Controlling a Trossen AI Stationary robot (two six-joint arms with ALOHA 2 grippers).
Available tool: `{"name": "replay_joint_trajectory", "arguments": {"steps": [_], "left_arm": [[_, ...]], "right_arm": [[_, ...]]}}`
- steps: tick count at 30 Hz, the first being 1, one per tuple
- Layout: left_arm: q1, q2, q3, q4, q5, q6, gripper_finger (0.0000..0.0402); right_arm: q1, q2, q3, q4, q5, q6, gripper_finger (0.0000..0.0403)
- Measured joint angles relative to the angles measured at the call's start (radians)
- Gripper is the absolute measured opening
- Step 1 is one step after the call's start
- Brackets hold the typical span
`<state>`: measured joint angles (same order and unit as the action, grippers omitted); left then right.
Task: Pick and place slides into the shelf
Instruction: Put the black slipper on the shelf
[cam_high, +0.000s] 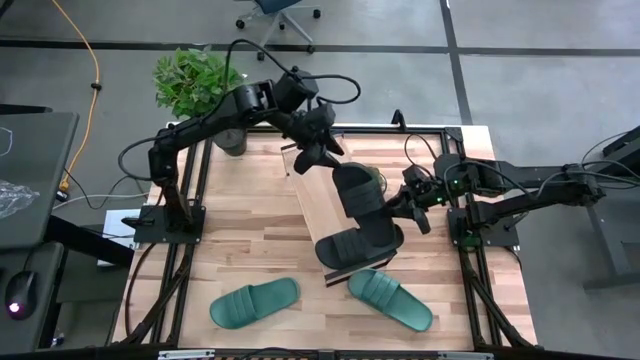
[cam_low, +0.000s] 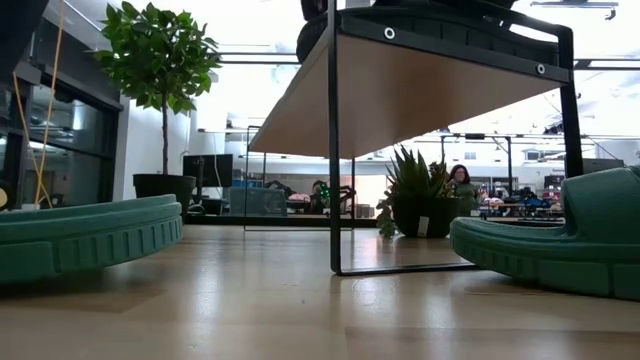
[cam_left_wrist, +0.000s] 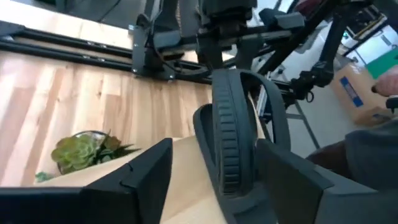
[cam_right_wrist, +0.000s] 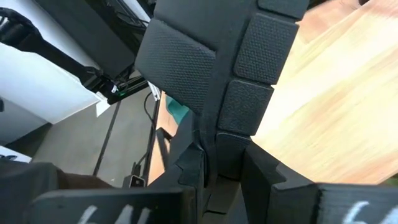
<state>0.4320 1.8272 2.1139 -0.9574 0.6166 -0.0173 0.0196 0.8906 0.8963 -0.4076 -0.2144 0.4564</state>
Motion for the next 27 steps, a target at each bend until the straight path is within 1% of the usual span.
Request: {"name": "replay_joint_trajectory", "arguments": {"steps": [5,11,16,22,27], "left_arm": [[-0.01,0.003,0.0,0.0,0.039,-0.014,0.0251],[-0.028,0.004,0.0,-0.002,0.036,-0.025,0.0259],[-0.029,0.025,0.0,0.005,0.031,-0.038,0.0244],[-0.034,0.048,0.0,0.016,0.056,-0.049,0.0219],[-0.034,0.051,0.0,0.021,0.057,-0.05,0.0187]], "right_arm": [[0.0,0.0,0.0,0.001,0.001,-0.013,0.0048],[0.0,0.0,0.0,0.001,0.001,-0.031,0.0048],[0.0,0.0,0.0,0.002,0.0,-0.039,0.0048],[0.0,0.0,0.0,-0.002,-0.001,-0.039,0.0048],[0.0,0.0,0.0,-0.002,-0.002,-0.039,0.0048]]}}
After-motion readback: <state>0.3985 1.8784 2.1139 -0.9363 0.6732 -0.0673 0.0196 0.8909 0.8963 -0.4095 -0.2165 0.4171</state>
